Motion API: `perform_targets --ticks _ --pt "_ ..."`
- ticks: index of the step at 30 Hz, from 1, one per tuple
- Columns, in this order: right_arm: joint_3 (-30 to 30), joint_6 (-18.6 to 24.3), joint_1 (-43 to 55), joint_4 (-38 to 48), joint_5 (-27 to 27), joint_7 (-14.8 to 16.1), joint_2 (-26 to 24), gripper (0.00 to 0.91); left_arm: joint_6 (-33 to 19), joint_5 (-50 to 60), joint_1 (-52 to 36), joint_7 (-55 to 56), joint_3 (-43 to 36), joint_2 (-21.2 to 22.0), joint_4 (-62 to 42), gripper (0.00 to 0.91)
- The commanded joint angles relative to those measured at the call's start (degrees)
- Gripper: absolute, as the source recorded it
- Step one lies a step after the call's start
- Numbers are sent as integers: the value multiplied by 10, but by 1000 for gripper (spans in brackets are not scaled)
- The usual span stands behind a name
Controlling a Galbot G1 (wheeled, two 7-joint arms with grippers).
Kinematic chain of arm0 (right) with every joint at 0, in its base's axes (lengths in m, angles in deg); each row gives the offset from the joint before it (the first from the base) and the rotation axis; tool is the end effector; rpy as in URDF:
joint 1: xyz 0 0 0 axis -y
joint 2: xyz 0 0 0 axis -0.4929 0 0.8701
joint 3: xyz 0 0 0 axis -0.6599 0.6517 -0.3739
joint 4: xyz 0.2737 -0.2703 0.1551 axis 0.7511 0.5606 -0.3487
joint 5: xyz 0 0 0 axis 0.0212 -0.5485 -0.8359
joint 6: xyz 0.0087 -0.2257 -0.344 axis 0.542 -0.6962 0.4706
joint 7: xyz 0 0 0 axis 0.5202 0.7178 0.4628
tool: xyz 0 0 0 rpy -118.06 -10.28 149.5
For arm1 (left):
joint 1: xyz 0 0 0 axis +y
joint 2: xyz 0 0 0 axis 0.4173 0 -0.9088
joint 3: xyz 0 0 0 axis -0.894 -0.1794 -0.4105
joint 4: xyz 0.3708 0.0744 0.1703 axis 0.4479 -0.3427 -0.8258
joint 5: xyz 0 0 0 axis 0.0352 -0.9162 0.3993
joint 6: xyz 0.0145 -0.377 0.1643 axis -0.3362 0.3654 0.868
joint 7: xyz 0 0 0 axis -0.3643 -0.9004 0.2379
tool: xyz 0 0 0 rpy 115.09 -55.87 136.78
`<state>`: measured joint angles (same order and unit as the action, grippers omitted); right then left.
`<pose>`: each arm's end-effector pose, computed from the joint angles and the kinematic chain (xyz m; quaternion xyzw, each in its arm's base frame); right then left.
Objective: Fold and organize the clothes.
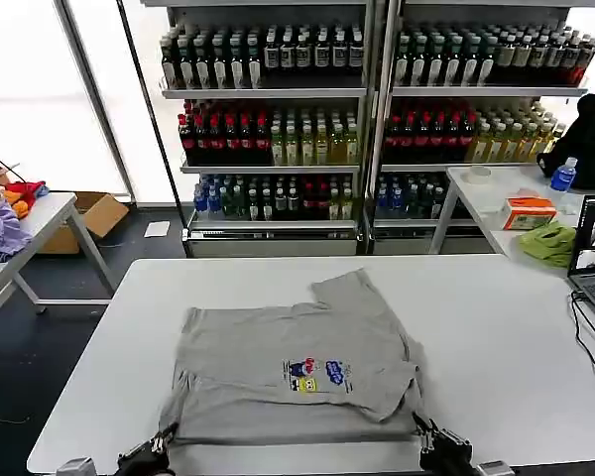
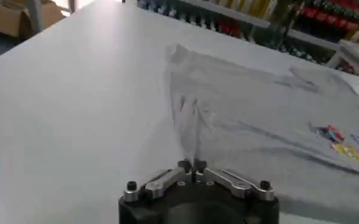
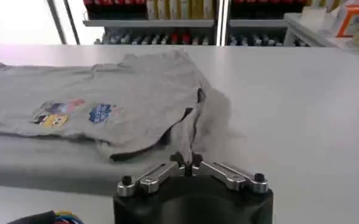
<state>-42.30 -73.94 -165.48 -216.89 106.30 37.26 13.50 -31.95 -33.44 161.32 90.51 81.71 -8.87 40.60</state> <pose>0.1232 -0.0677 -0.3178 0.0766 -0.9564 0.0121 0.2815 0.1236 0.1150 -0.3144 -0.0176 -0.9297 0.1303 0.3441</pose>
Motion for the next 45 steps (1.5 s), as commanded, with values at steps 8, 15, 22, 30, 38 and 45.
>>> perform_targets --ticks 8,15,22,30,38,45 --pt "-69 -23 -9 -41 44 12 -8 907 1 -11 20 -11 106 -28 15 907" --pt "-124 -48 101 -23 69 24 -43 907 1 -37 -68 -15 172 -78 -15 907" --pt "-54 -95 335 110 131 89 -101 907 1 -48 -188 -53 110 -159 -88 907" --pt "135 -95 608 354 112 128 -67 907 1 -102 -339 -80 -42 -227 -224 907" --pt "242 -94 729 490 100 149 -26 907 0 -84 -442 -100 -152 -236 -292 907" --pt "264 -95 759 544 100 143 12 907 -1 -44 -494 -131 -214 -218 -358 907"
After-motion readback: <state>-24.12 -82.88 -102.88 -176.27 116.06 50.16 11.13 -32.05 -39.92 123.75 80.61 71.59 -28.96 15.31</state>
